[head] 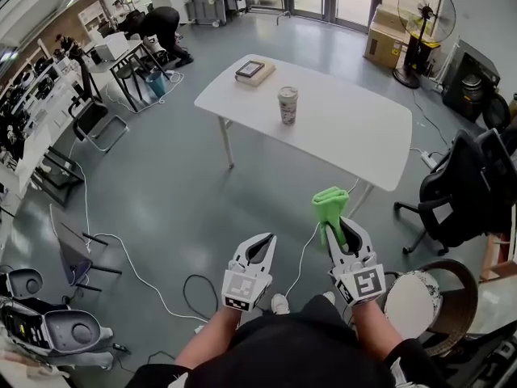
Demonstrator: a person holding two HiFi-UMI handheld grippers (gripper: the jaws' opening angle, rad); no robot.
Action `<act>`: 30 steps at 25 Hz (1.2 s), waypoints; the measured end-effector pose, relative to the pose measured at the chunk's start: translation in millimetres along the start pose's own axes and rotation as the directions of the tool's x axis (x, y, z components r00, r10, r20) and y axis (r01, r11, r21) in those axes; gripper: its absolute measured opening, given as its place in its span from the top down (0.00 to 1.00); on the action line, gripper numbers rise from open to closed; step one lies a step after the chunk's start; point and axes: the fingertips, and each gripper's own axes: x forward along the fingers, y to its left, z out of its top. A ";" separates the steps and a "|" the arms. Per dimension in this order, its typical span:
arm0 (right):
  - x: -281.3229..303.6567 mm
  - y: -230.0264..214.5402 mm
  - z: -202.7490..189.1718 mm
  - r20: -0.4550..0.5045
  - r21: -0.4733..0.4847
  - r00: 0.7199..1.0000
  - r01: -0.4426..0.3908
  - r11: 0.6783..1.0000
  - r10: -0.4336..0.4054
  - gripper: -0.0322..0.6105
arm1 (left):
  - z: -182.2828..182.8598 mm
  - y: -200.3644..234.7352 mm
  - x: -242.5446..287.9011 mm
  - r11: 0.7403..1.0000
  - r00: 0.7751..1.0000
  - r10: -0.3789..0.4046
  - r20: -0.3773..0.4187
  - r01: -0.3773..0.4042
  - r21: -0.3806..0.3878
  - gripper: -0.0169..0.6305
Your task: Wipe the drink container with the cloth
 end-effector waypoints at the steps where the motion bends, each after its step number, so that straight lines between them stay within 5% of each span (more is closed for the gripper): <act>1: 2.6 4.9 0.2 -0.001 -0.001 1.000 -0.004 1.000 0.004 0.80 | -1.7 4.2 -1.4 1.000 1.000 -0.008 0.004 0.008 0.006 0.95; 14: 57.9 1.0 -14.5 -0.035 -0.009 0.999 -0.010 1.000 0.010 0.80 | -4.7 47.5 21.9 1.000 1.000 -0.022 -0.006 0.022 -0.001 0.95; 30: 181.0 -90.8 -32.3 -0.067 -0.034 0.995 -0.069 0.997 0.067 0.80 | 8.8 114.7 157.9 1.000 0.998 0.002 -0.067 -0.003 -0.015 0.95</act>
